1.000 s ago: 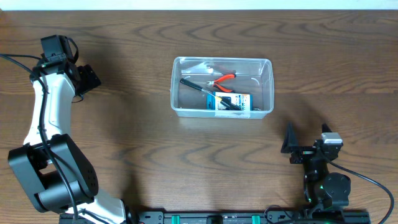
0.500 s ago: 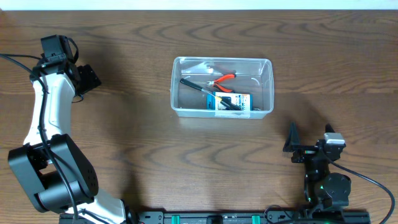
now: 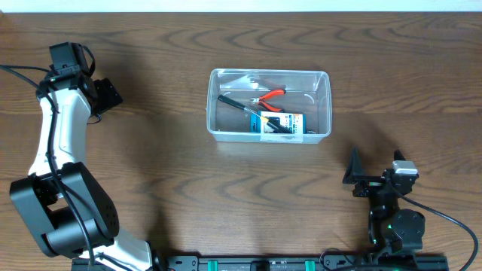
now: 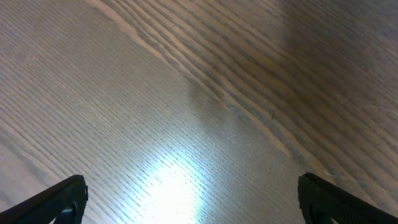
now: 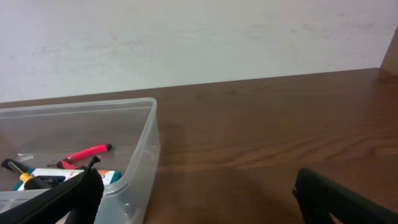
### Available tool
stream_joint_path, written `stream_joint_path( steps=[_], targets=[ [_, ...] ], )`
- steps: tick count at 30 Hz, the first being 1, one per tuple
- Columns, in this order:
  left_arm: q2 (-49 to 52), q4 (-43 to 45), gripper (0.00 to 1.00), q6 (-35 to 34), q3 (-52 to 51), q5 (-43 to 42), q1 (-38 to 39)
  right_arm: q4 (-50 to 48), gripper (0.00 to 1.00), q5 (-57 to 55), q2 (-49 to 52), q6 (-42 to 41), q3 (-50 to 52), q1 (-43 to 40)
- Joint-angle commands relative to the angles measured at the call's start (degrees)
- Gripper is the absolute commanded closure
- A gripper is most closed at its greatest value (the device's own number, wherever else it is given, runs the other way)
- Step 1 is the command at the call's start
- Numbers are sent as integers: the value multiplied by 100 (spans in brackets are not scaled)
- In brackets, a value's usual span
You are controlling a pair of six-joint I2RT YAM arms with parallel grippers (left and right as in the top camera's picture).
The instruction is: Pack container
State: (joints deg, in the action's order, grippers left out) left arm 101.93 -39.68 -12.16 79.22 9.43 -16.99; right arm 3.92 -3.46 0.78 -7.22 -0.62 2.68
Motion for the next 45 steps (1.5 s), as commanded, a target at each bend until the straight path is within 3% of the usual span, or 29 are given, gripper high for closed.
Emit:
stream_joint_path(
  steps=[1, 12, 19, 37, 45],
  targets=[
    [52, -17, 2, -9, 127, 68, -13, -11, 1, -81, -46, -46, 31, -90],
    [20, -20, 2, -11, 127, 68, 4, -11, 1, -81, -46, -44, 31, -90],
    [-741, -17, 2, -9, 127, 68, 50, -11, 1, -81, -46, -44, 31, -90],
    [-5333, -17, 2, -9, 127, 68, 874, -11, 1, -81, -46, -44, 31, -90],
    [-6817, -31, 2, -9, 127, 70, 1287, -11, 1, -81, -46, -44, 31, -90]
  ],
)
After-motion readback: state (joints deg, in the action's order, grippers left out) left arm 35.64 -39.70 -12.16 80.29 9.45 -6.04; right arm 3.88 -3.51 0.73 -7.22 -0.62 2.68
